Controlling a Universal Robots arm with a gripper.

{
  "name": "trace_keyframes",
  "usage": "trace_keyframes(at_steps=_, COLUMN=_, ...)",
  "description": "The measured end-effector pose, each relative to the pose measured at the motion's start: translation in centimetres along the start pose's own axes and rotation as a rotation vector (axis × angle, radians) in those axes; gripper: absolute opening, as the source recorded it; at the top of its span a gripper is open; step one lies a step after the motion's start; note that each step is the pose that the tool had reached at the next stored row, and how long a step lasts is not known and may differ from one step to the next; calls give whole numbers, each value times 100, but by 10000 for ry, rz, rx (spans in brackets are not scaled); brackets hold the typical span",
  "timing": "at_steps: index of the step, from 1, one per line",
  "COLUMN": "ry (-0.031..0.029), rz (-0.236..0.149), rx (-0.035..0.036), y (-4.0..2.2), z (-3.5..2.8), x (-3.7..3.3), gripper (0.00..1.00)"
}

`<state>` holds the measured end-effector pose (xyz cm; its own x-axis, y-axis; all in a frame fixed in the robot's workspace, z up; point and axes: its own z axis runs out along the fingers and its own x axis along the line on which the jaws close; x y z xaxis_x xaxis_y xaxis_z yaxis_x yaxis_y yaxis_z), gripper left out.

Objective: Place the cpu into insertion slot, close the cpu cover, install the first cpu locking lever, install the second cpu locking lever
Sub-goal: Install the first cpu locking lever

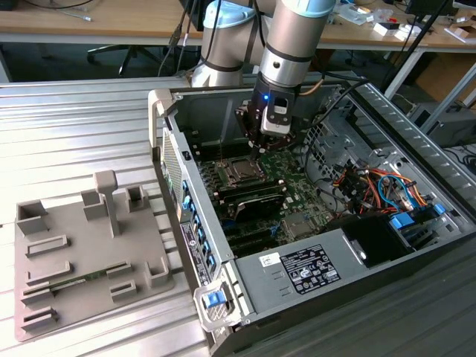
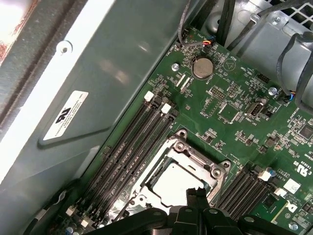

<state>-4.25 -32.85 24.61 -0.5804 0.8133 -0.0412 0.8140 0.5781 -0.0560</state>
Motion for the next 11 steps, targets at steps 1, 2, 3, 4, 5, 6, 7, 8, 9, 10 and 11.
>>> trace_keyframes(at_steps=1, ry=-1, rz=-22, rx=-1, y=0, z=0, x=0, gripper=11)
trace_keyframes(at_steps=2, ry=-3, rz=-45, rx=-2, y=0, z=0, x=0, gripper=11)
trace_keyframes(at_steps=3, ry=-3, rz=-61, rx=-3, y=0, z=0, x=0, gripper=11)
trace_keyframes(at_steps=4, ry=-6, rz=-94, rx=-4, y=0, z=0, x=0, gripper=11)
trace_keyframes(at_steps=5, ry=-7, rz=-114, rx=-5, y=0, z=0, x=0, gripper=11)
trace_keyframes(at_steps=6, ry=-8, rz=-135, rx=-6, y=0, z=0, x=0, gripper=11)
trace_keyframes(at_steps=7, ry=-9, rz=-156, rx=-6, y=0, z=0, x=0, gripper=11)
trace_keyframes(at_steps=8, ry=-10, rz=-175, rx=-8, y=0, z=0, x=0, gripper=11)
trace_keyframes(at_steps=9, ry=-11, rz=-198, rx=-8, y=0, z=0, x=0, gripper=11)
trace_keyframes(at_steps=10, ry=-13, rz=-229, rx=-10, y=0, z=0, x=0, gripper=11)
trace_keyframes(at_steps=11, ry=-15, rz=-257, rx=-11, y=0, z=0, x=0, gripper=11)
